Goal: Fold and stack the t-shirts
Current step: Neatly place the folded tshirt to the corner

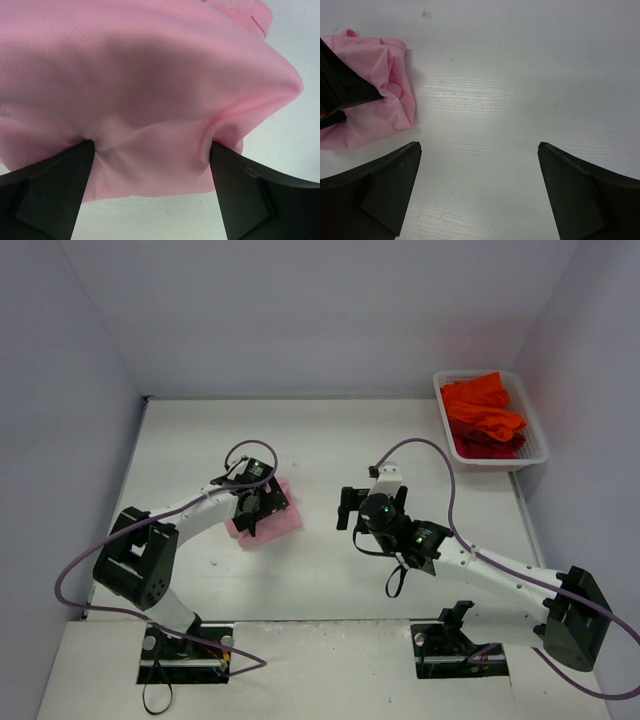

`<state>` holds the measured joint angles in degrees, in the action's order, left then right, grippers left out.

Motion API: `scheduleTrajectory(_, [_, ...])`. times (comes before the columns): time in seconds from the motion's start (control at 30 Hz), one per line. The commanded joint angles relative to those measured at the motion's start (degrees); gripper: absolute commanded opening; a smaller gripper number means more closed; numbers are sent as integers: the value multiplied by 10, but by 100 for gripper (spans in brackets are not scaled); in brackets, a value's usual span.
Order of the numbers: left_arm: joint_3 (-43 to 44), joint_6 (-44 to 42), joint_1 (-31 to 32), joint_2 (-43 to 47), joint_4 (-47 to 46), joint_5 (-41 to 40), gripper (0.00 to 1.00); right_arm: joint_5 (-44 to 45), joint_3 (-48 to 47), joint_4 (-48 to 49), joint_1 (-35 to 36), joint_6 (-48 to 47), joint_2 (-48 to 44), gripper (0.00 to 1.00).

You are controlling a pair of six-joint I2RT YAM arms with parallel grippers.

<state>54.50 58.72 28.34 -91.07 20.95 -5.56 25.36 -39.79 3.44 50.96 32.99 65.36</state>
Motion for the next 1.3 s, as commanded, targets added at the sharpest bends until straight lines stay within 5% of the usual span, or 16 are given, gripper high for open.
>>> scheduleTrajectory(0.0, [10,-13,-24,-13,-10,2,94,29,-2,8,-5,5,-21,100])
scheduleTrajectory(0.5, [44,-51,-69,-33,14,1,94,49,-3,-63,-6,15,-100,100])
scheduleTrajectory(1.27, [88,-99,-160,-68,10,42,94,60,-45,-70,-7,1,-58,100])
